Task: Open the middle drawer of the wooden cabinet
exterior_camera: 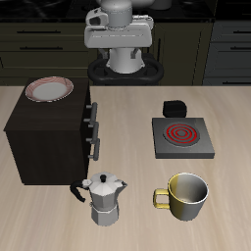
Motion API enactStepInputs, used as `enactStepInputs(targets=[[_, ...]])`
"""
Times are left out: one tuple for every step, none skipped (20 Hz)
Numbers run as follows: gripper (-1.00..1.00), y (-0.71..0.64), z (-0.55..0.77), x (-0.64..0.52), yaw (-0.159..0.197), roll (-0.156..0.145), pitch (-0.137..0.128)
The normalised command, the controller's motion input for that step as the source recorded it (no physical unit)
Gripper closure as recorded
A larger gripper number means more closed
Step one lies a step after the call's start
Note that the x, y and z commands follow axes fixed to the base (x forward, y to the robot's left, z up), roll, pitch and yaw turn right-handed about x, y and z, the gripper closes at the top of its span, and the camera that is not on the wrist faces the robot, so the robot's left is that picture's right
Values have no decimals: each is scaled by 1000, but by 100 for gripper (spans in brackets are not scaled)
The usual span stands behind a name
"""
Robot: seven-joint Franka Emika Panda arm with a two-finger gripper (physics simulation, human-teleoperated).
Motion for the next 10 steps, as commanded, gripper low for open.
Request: enactStepInputs(targets=[[-100,-48,-24,-52,24,-77,-2],[-100,-5,25,39,-57,63,28],[-100,38,-8,43,35,4,24],[-100,5,-14,41,59,-70,-10],[-100,-28,-13,47,6,-105,76],[-100,51,11,-3,0,0,0],[-100,0,0,0,0,0,0],[-100,0,0,0,0,0,0],[-100,286,21,74,13,92,3],[-100,-2,-19,62,-30,-32,28]])
